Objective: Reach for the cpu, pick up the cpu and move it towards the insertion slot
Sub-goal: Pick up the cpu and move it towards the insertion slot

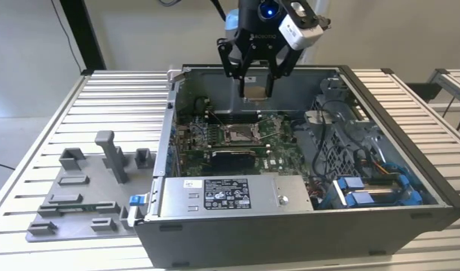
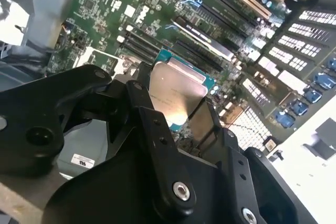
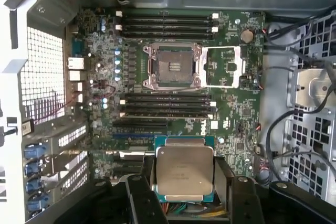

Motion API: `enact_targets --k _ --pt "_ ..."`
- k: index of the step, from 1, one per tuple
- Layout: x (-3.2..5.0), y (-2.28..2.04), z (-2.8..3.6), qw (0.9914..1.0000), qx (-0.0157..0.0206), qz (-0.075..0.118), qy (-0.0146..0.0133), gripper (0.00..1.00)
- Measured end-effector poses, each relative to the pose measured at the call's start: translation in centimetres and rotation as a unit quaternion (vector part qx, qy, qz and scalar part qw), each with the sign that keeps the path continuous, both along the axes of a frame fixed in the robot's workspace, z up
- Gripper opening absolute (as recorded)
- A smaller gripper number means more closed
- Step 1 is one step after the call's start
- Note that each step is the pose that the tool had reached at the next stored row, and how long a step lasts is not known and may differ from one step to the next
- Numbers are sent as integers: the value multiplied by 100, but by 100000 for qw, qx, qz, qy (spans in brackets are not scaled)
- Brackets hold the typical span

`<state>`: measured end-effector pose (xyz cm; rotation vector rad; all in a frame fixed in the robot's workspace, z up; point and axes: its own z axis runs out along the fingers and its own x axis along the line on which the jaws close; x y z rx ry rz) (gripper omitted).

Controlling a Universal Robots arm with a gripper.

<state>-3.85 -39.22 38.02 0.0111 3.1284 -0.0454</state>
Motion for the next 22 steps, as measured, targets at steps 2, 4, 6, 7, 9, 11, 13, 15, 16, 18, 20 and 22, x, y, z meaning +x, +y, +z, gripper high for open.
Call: enact_targets --k 2,4,6,7,9,11,13,15,16,18,20,22 --pt "0 42 -1 100000 -6 -2 3 0" --pt "0 87 -3 100000 -6 -1 2 0" --pt "0 137 -5 100000 -8 0 1 0" --pt "0 163 -6 100000 -6 2 1 0" --pt "-1 229 -8 100000 -23 0 2 0" --pt "-9 298 -12 100000 -57 0 2 0" --pt "-17 370 -17 100000 -139 3 0 0" --pt "-17 456 -22 100000 -266 -1 0 0" --pt "-17 496 -24 99999 -334 1 2 0" --pt "-17 571 -27 99999 -431 4 5 0" --pt "-17 629 -29 99999 -491 1 5 0" --pt "-19 685 -33 99999 -535 -4 -1 0"
